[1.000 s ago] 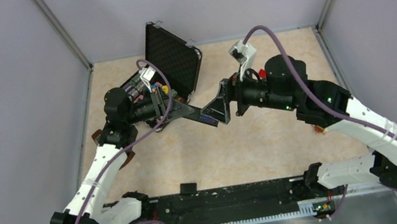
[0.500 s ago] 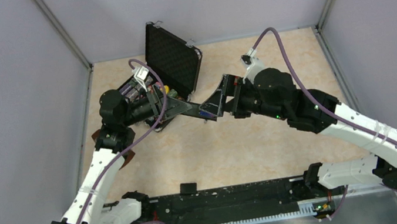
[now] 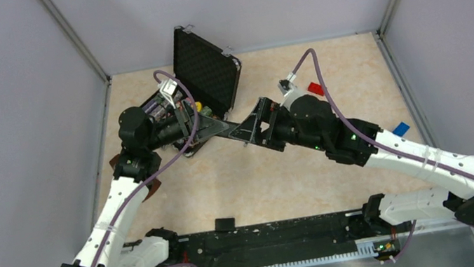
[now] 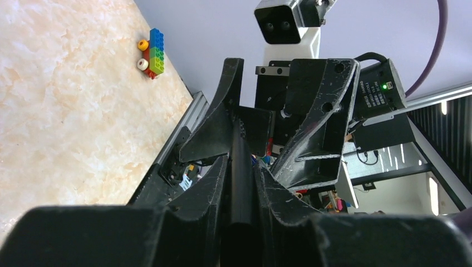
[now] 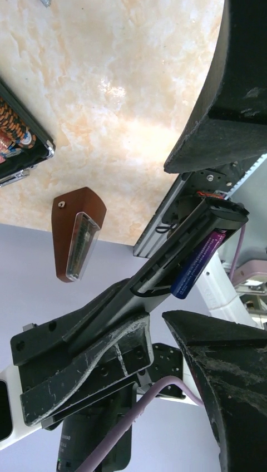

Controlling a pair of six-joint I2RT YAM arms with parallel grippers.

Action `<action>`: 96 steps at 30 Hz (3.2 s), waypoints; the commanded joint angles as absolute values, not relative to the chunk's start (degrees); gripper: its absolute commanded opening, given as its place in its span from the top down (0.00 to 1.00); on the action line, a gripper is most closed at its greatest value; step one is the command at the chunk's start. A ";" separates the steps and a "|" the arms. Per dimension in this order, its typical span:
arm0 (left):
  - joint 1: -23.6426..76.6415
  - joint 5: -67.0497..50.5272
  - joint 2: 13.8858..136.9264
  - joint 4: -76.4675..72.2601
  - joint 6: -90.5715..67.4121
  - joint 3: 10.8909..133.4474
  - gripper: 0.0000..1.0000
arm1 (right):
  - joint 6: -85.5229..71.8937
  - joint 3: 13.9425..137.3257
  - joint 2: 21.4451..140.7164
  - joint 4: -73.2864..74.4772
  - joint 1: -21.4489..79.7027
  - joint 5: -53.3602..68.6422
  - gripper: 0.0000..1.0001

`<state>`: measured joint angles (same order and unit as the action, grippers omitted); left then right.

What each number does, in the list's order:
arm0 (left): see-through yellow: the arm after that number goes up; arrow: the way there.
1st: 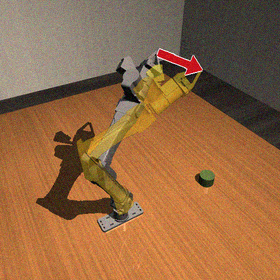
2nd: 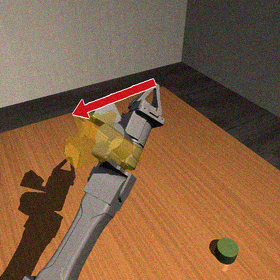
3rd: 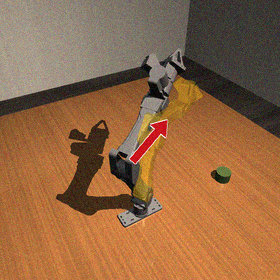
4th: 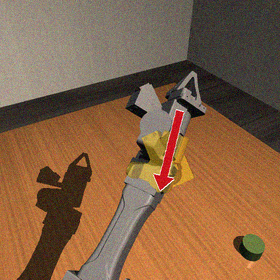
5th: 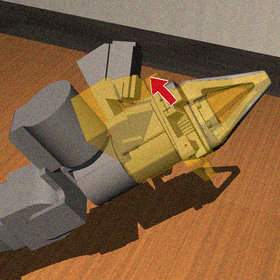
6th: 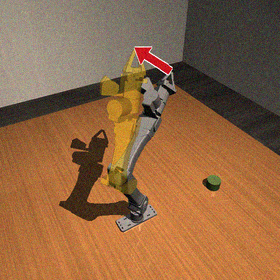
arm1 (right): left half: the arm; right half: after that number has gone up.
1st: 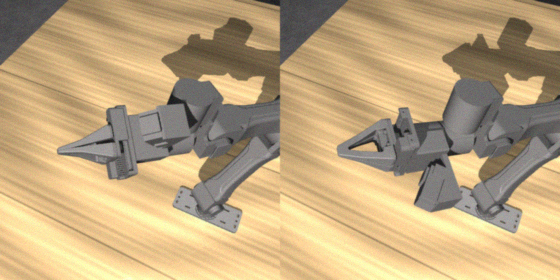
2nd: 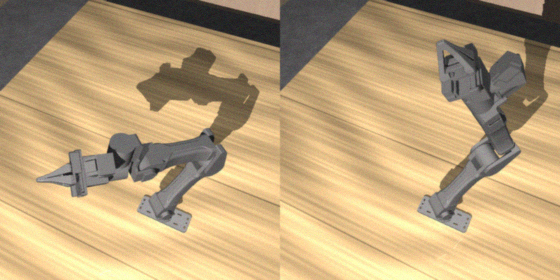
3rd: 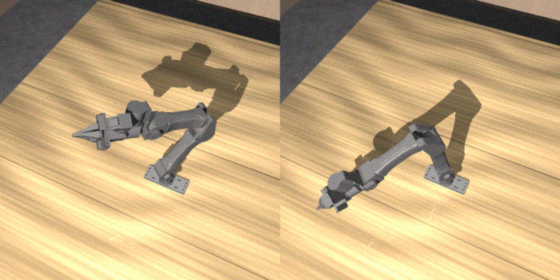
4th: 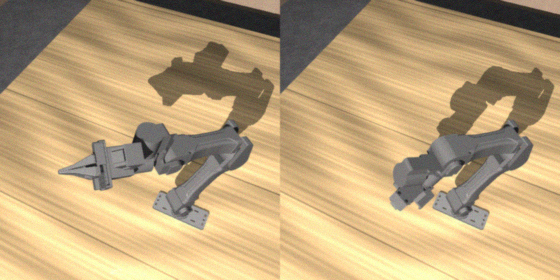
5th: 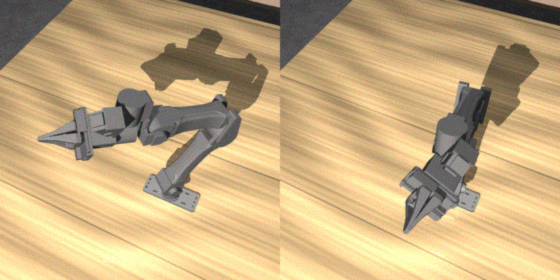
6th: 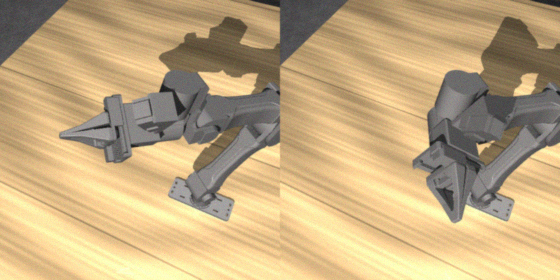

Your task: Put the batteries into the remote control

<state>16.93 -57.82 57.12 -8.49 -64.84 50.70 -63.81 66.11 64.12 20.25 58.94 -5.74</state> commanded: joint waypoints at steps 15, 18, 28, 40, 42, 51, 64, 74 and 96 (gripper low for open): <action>16.95 -58.47 55.44 -14.22 -68.91 53.99 1.00 | -65.94 61.92 59.18 7.59 57.31 -1.51 0.40; 16.98 -57.97 54.94 -14.20 -68.91 54.27 1.00 | -65.55 61.97 59.25 7.60 57.20 -1.04 0.43; 17.05 -57.79 54.32 -14.34 -69.17 54.92 1.00 | -65.87 61.47 58.89 7.13 56.78 -0.28 0.58; 17.05 -57.56 53.04 -20.89 -75.33 55.76 1.00 | -65.65 60.07 57.16 5.74 56.71 2.13 0.67; 17.05 -57.57 52.92 -22.29 -77.04 55.81 1.00 | -65.63 59.15 56.41 5.24 56.76 2.29 0.64; 17.05 -56.78 50.94 -19.80 -76.16 55.42 1.00 | -65.38 57.05 51.42 5.97 56.58 3.84 0.46; 17.05 -60.63 48.90 -5.23 -62.13 55.75 1.00 | -50.53 64.72 46.75 22.10 56.50 4.14 0.15; 17.34 -69.69 47.95 -2.48 -54.43 55.02 1.00 | -28.84 76.85 62.67 28.74 56.51 22.36 0.15; 19.91 -73.52 46.03 -0.81 -45.47 55.95 1.00 | -30.27 73.96 70.01 21.53 56.48 41.10 0.41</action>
